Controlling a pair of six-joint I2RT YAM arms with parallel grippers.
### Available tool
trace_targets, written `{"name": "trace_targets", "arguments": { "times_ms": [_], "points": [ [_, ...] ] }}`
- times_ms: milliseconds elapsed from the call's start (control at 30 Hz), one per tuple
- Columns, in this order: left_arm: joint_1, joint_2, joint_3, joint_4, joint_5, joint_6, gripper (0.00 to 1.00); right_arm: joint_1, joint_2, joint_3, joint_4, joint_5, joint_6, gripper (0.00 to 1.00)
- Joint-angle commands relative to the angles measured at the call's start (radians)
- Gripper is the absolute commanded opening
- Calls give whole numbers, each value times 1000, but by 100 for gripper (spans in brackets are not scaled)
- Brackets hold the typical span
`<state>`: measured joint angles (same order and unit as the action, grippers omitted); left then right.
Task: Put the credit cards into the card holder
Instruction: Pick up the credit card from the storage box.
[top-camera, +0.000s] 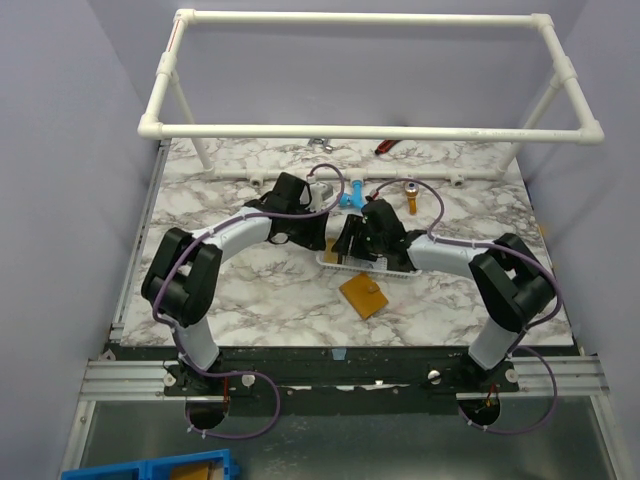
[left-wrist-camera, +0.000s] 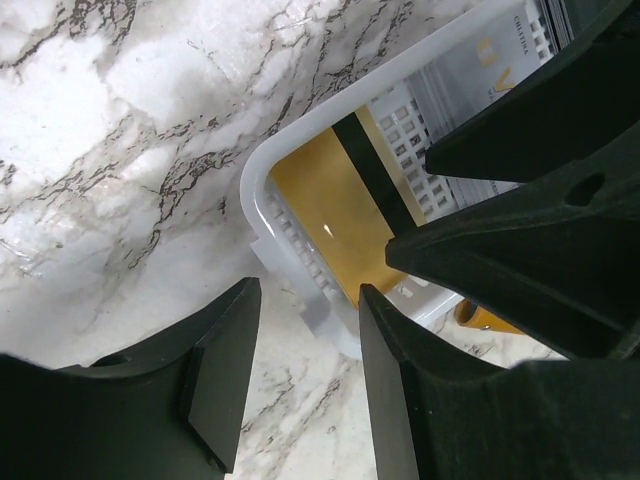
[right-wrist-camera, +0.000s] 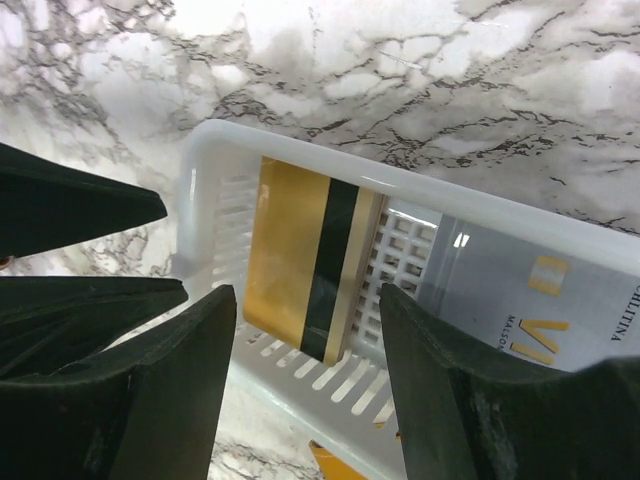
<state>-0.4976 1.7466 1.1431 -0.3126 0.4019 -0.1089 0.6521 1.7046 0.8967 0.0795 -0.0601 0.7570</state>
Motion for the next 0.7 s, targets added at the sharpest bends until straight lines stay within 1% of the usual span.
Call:
{"name": "trace_targets", "arguments": {
  "times_ms": [0, 267, 300, 400, 467, 567, 667],
  "points": [
    [0, 38, 22, 18, 20, -21, 44, -8, 55, 35, -47, 21, -17, 64],
    [-1, 39, -8, 57, 58, -41, 34, 16, 115, 92, -75, 55, -28, 70],
    [-1, 39, -11, 61, 64, -41, 31, 26, 123, 109, -113, 86, -31, 71],
    [-1, 41, -17, 73, 85, -41, 25, 44, 146, 140, -159, 124, -33, 71],
    [-1, 41, -21, 80, 101, -41, 21, 49, 148, 134, -145, 123, -25, 69],
    [-1, 41, -26, 82, 114, -41, 19, 52, 148, 131, -124, 115, -16, 63],
    [-1, 41, -30, 81, 118, -40, 17, 53, 147, 133, -106, 107, -15, 55]
  ]
}}
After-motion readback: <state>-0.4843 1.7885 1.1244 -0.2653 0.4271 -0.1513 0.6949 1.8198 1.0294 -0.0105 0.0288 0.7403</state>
